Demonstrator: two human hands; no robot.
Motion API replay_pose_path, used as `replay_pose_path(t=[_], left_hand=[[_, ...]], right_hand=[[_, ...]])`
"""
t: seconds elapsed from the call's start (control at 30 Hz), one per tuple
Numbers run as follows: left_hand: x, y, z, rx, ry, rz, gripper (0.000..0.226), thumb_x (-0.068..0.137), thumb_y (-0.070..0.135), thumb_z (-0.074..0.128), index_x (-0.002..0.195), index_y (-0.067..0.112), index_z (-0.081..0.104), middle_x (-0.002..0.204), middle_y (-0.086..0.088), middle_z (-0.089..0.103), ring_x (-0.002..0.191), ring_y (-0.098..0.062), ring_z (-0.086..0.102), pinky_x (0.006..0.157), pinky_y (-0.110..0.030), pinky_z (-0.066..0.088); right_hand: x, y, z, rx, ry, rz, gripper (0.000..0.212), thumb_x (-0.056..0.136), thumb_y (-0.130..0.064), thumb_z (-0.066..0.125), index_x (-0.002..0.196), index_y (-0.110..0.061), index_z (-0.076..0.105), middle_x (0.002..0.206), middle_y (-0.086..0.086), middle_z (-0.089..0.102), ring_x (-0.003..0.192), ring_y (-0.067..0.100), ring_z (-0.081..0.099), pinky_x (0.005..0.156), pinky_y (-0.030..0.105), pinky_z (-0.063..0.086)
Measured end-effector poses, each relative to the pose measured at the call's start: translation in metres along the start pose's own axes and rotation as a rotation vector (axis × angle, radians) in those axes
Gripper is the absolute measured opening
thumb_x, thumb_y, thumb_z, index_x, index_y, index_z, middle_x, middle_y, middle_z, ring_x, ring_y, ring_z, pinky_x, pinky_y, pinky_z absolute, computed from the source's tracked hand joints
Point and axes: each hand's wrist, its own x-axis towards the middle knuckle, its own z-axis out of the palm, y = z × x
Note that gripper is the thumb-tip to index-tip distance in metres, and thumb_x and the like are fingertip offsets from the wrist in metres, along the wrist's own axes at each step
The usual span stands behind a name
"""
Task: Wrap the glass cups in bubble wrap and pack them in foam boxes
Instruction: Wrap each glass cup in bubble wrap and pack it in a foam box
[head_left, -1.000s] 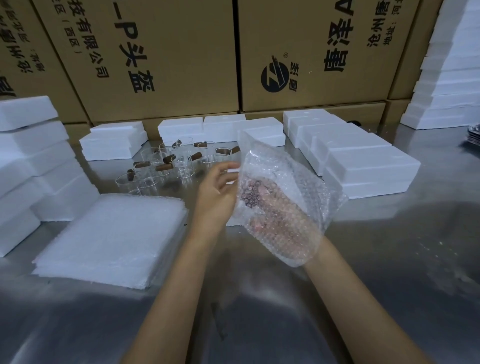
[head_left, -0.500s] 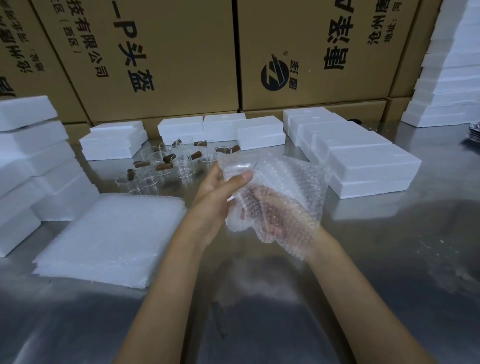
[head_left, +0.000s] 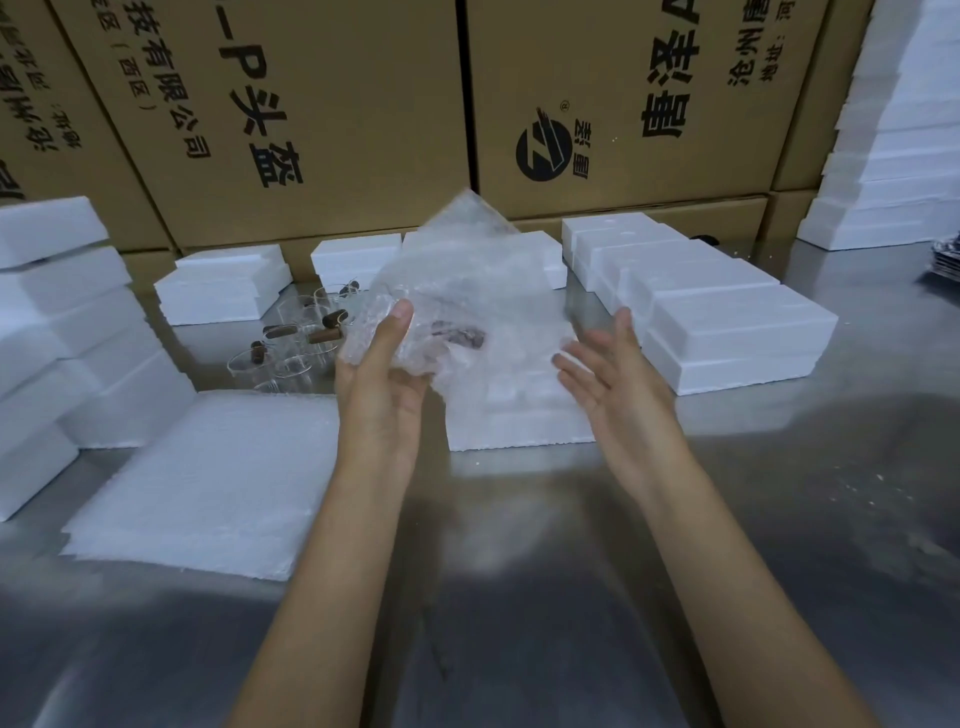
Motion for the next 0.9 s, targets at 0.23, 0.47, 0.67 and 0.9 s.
replay_pose_path(t=[0.23,0.47,0.67,0.9], left_hand=[[-0.004,-0.006,0.007,0.013,-0.1,-0.031,0.06,0.087,0.017,0.068,0.143,0.003,0.052,0.14,-0.018,0.059,0.13,-0.035,0.057,0.103,-0.043,0.049],[-0.003,-0.018,0.004,0.222,-0.155,-0.182,0.075,0.075,0.007,0.079,0.142,0.0,0.046,0.135,-0.018,0.062,0.125,-0.038,0.059,0.101,-0.048,0.049],[-0.004,-0.027,-0.003,0.534,-0.224,-0.228,0.072,0.054,0.026,0.09,0.117,0.018,0.055,0.115,-0.004,0.07,0.099,-0.024,0.072,0.093,-0.046,0.056],[-0.009,-0.039,-0.004,0.918,-0.438,-0.14,0.06,0.063,0.014,0.089,0.115,0.019,0.06,0.102,0.005,0.076,0.095,-0.011,0.072,0.081,-0.029,0.059]], right_hand=[[-0.013,0.018,0.009,-0.311,-0.438,0.185,0.069,0.077,-0.063,0.073,0.129,-0.018,0.062,0.124,0.002,0.071,0.111,0.028,0.07,0.094,0.039,0.056],[-0.003,0.013,0.0,-0.169,-0.178,0.017,0.04,0.084,-0.032,0.075,0.118,-0.009,0.07,0.12,0.01,0.072,0.115,0.033,0.066,0.108,0.053,0.046],[-0.002,0.007,-0.004,-0.132,-0.106,-0.034,0.014,0.091,-0.021,0.069,0.104,-0.019,0.075,0.111,0.009,0.075,0.103,0.027,0.071,0.086,0.037,0.058],[-0.001,0.01,-0.008,-0.359,-0.069,-0.054,0.006,0.078,-0.028,0.073,0.076,-0.022,0.07,0.087,0.009,0.069,0.079,0.024,0.063,0.071,0.036,0.053]])
